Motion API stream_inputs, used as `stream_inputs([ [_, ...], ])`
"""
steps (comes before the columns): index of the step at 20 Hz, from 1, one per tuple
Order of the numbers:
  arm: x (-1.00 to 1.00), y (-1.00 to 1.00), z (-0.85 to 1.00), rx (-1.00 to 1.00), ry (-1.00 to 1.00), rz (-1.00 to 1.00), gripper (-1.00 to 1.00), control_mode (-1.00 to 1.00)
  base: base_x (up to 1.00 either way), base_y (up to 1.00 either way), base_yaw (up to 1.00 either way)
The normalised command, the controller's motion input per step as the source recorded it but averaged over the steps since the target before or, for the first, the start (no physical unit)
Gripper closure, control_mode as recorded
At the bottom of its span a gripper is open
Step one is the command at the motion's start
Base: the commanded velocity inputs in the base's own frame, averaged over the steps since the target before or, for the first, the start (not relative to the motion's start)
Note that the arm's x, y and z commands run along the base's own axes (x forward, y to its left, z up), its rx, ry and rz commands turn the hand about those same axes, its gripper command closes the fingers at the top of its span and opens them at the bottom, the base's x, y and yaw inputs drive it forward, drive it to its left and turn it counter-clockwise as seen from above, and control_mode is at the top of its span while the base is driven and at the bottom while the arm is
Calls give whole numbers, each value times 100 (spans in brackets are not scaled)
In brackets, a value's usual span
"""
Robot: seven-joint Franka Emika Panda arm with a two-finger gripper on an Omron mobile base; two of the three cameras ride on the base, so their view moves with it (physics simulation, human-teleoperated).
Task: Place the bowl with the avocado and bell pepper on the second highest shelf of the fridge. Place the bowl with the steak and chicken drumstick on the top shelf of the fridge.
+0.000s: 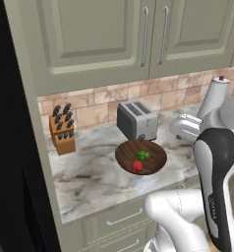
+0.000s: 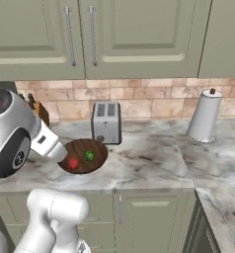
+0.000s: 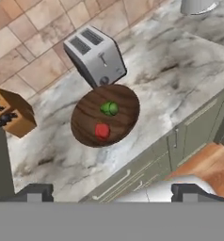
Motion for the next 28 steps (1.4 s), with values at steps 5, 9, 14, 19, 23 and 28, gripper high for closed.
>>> stream_inputs([
  [5, 96, -78, -92, 2, 39, 3, -100, -100, 0, 0, 0],
  [9, 95, -47, -79, 6, 17, 0, -100, -100, 0, 0, 0],
  [14, 64, -43, -90, 5, 4, 0, -100, -100, 0, 0, 0],
  [19, 60, 0, -67, 0, 1, -1, -100, -100, 0, 0, 0],
  [23, 58, 5, -49, 0, 13, -1, -100, -100, 0, 0, 0],
  [28, 38, 3, -25, 0, 23, 0, -100, -100, 0, 0, 0],
])
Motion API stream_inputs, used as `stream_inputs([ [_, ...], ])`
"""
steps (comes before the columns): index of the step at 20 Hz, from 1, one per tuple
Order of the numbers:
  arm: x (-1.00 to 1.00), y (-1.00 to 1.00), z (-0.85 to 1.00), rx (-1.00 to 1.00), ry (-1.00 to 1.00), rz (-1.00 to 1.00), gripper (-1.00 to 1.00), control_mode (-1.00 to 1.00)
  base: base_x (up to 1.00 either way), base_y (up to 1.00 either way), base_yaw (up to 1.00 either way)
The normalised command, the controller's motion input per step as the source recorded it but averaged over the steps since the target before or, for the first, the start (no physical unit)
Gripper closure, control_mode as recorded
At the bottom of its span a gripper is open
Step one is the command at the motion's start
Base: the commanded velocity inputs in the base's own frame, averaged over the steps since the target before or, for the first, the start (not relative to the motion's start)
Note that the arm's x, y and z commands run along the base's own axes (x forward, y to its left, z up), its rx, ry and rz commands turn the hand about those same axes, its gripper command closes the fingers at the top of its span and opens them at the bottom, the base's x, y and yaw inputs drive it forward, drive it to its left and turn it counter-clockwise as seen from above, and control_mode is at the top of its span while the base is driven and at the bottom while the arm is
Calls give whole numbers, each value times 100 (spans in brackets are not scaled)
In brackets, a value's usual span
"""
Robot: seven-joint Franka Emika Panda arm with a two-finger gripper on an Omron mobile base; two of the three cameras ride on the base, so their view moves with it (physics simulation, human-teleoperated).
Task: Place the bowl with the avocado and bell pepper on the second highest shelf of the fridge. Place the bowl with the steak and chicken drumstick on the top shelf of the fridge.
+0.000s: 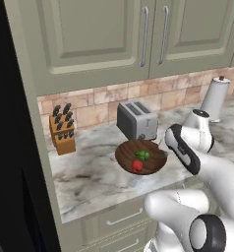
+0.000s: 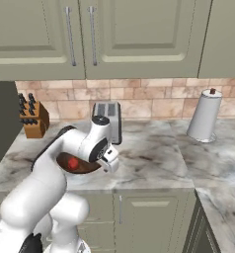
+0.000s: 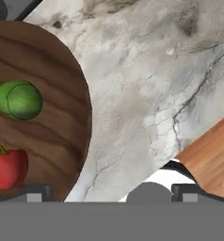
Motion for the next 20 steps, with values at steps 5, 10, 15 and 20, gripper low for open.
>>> stream_inputs([
  [5, 40, 14, -27, 0, 5, 0, -100, -100, 0, 0, 0],
  [10, 30, 10, -51, 0, 0, 0, -100, -100, 0, 0, 0],
  [15, 36, 6, -36, 0, 0, 0, -100, -100, 0, 0, 0],
  [20, 22, 0, -15, 0, 0, 0, -100, -100, 0, 0, 0],
])
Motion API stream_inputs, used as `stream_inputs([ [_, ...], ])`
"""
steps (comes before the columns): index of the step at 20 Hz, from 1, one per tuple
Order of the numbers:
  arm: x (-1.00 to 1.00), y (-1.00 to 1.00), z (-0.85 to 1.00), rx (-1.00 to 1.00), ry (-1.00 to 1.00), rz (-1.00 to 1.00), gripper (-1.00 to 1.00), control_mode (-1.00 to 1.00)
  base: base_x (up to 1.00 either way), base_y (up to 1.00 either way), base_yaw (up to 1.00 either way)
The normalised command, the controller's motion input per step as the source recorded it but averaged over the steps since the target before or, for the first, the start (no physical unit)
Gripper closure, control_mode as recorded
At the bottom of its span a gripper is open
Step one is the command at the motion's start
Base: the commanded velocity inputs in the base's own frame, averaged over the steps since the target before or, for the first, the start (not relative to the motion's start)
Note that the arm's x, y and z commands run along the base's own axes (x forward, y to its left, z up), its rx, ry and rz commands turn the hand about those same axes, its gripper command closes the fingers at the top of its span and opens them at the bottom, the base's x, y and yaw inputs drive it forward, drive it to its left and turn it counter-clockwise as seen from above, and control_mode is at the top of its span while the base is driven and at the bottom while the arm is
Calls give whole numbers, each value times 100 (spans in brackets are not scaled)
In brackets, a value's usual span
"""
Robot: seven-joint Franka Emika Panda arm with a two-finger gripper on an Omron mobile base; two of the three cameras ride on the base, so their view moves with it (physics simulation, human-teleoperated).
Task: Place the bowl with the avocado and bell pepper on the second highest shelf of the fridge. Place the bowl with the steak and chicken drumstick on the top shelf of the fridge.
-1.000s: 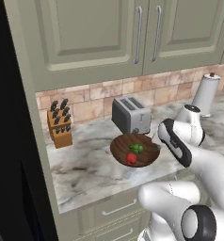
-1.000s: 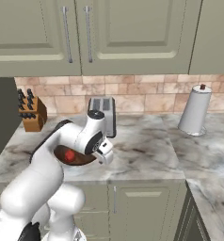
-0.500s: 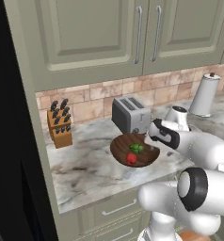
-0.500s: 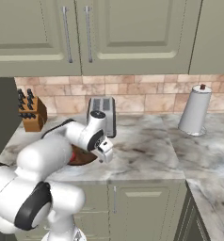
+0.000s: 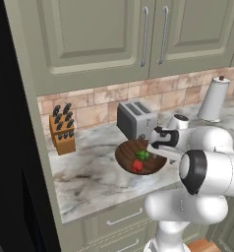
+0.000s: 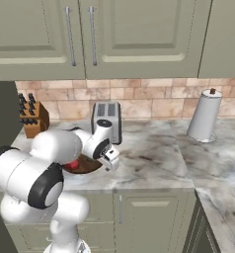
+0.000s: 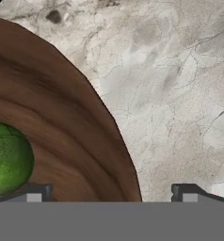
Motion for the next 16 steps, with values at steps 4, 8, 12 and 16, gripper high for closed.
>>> stream_inputs([
  [4, 0, 5, -7, 0, 0, 0, -100, -100, 0, 0, 0],
  [8, 7, 13, -31, 0, 0, 0, -100, -100, 0, 0, 0],
  [12, 6, 6, -13, 0, 0, 0, -100, -100, 0, 0, 0],
  [16, 0, 7, -24, 0, 0, 0, -100, -100, 0, 0, 0],
])
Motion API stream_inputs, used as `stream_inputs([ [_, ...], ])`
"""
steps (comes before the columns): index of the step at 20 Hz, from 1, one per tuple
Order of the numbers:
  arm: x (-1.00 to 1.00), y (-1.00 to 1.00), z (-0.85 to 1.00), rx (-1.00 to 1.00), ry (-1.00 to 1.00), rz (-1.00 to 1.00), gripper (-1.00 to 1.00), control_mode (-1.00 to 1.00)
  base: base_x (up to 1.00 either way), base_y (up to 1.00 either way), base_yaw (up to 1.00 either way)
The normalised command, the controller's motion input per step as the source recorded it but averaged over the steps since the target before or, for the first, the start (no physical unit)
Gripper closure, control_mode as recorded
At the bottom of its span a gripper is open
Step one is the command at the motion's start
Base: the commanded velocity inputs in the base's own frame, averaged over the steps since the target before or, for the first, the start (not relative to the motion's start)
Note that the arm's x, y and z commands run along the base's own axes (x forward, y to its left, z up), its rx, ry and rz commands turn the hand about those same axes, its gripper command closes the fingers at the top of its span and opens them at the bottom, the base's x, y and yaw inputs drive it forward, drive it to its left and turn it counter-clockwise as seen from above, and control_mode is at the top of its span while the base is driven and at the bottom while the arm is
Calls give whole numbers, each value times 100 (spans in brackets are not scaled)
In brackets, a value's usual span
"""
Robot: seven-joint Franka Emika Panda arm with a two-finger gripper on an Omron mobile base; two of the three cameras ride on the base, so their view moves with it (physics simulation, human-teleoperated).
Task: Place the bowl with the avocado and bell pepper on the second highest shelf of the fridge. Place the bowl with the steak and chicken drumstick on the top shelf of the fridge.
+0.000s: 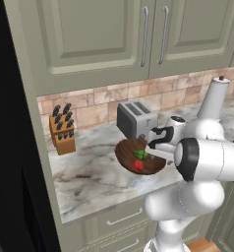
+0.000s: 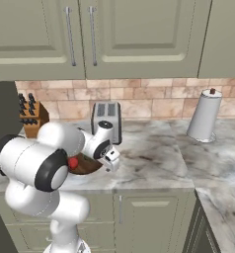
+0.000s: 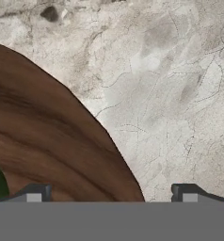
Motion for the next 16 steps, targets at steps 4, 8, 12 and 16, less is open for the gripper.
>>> stream_inputs([
  [4, 0, 0, -15, 0, 0, 0, -100, -100, 0, 0, 0],
  [8, 0, -12, 0, 3, 0, 0, -100, -100, 0, 0, 0],
  [12, 0, 0, 0, 0, 0, 0, -100, -100, 0, 0, 0],
  [16, 2, 1, -3, 0, 0, 0, 100, -100, 0, 0, 0],
])
